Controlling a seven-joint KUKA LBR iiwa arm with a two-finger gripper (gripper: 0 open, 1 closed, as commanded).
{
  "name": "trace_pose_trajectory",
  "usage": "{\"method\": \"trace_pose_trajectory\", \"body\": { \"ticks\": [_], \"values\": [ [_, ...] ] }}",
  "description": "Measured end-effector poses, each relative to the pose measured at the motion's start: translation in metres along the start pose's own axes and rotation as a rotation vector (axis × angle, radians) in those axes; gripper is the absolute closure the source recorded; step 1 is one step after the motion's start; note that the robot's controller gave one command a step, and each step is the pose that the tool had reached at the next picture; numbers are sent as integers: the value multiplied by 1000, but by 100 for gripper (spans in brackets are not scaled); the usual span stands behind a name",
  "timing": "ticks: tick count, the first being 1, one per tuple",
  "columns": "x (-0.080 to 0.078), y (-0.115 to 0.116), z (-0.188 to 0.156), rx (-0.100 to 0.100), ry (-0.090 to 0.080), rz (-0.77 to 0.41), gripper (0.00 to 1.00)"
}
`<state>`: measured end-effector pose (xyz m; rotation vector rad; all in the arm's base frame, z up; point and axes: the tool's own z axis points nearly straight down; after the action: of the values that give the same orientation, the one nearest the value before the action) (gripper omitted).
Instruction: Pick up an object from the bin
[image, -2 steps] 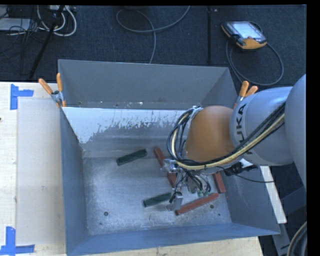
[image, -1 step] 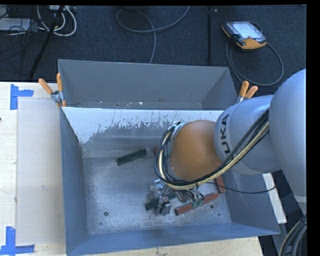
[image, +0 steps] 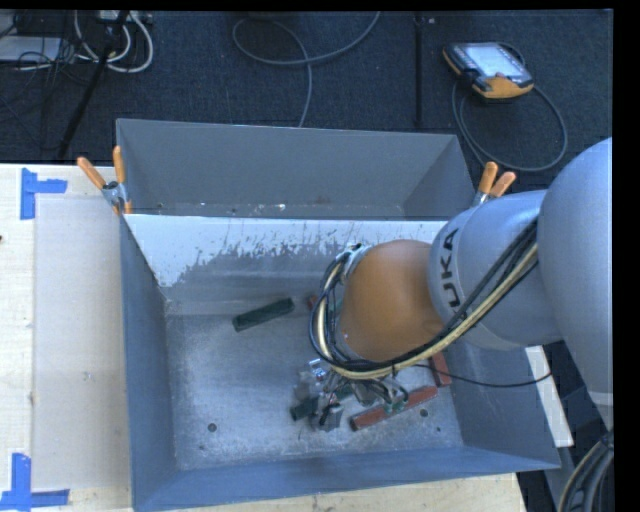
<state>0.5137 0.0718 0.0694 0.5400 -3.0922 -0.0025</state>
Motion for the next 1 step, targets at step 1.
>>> {"method": "trace_pose_trajectory", "body": {
  "ticks": [1],
  "values": [
    [20,-24,-43,1,-2,-181,100]
  ]
}}
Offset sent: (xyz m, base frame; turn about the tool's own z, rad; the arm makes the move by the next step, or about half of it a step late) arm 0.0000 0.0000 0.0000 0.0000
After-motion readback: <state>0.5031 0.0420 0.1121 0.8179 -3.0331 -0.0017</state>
